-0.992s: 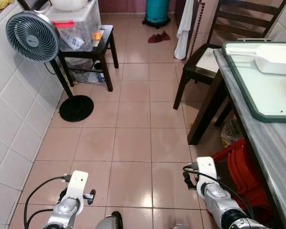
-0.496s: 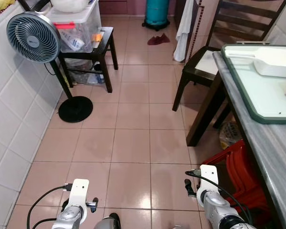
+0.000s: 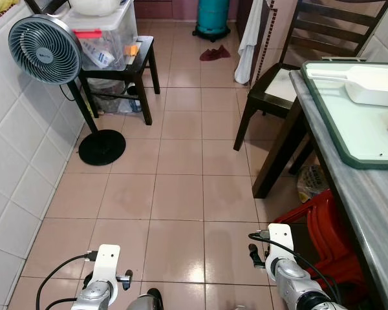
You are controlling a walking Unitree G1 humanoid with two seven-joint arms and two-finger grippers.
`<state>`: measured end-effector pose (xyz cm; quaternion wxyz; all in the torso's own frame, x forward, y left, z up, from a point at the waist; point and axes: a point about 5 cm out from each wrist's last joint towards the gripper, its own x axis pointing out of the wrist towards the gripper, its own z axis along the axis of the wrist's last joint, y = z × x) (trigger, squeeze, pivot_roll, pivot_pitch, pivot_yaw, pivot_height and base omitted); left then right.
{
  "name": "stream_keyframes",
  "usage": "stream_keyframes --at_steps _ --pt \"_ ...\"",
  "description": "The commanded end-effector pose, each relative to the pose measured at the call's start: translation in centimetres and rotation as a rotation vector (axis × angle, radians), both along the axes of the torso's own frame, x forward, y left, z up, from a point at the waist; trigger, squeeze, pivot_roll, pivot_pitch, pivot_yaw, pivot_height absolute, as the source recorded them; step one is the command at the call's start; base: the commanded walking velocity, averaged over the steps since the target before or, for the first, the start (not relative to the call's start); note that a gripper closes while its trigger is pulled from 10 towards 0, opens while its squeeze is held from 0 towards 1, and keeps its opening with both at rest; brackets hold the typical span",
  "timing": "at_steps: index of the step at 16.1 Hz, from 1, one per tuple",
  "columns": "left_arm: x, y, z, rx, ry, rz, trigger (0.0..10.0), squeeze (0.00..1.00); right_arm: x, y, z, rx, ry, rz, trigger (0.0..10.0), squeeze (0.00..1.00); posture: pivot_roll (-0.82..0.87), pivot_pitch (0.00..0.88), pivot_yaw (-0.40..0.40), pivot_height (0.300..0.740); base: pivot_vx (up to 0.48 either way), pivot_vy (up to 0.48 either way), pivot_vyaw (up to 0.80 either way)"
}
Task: Setting the table
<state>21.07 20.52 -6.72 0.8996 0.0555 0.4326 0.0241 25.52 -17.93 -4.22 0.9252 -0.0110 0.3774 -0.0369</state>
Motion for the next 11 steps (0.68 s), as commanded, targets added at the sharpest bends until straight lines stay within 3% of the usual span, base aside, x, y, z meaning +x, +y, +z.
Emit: stream_keyframes --at_steps 1,11 --pt "-1.0 0.4 -0.5 0.006 0.04 0.004 10.0 0.0 -0.5 0.0 -0.4 -0.003 0.028 0.001 10.0 0.0 -0.14 0.162 -0.011 0.74 0.0 0.292 0.0" --pt "-0.7 1.5 -0.1 0.037 0.032 -0.03 10.0 0.0 -0.6 0.1 -0.5 -0.001 0.034 -0.007 10.0 0.0 -0.14 0.161 0.003 0.74 0.0 0.461 0.0"
